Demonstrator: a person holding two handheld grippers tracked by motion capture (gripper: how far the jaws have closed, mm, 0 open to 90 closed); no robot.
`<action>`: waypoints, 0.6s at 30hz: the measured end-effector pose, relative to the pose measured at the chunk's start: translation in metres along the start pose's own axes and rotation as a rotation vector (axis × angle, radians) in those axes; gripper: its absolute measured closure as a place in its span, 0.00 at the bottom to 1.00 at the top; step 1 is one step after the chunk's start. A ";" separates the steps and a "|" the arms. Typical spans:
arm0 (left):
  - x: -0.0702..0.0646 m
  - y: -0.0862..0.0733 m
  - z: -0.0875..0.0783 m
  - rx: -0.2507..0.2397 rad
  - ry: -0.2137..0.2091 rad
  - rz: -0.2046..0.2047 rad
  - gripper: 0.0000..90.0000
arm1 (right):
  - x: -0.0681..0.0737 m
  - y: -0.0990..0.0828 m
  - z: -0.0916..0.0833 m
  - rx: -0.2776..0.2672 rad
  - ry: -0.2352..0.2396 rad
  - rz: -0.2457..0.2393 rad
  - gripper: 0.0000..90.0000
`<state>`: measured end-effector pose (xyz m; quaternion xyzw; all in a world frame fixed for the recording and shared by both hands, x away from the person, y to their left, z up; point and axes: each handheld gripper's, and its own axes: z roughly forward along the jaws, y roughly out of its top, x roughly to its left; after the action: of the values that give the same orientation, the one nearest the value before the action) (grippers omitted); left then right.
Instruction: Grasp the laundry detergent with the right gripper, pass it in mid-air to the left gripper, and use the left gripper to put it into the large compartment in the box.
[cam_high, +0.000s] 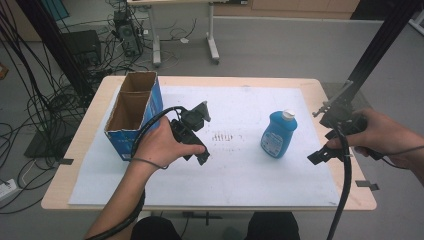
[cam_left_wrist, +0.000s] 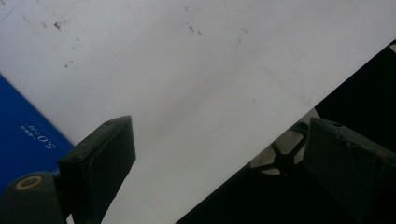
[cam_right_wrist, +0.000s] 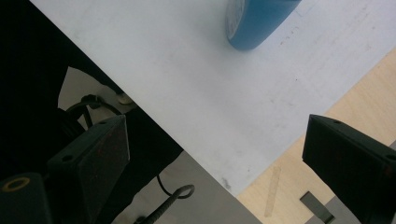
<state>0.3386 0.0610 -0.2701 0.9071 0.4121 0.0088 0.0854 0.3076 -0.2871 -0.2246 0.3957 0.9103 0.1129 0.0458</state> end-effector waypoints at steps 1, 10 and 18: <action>0.000 0.000 0.000 0.001 0.001 -0.001 0.11 | -0.001 0.000 0.001 0.000 -0.001 0.002 0.08; 0.002 0.000 0.000 0.005 0.004 -0.005 0.11 | -0.008 -0.005 0.012 -0.007 0.003 0.023 0.08; 0.002 0.002 0.000 0.008 0.002 -0.001 0.11 | -0.013 -0.013 0.026 -0.013 -0.002 0.042 0.08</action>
<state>0.3417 0.0615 -0.2703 0.9072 0.4126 0.0078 0.0812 0.3122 -0.3010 -0.2529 0.4145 0.9010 0.1191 0.0468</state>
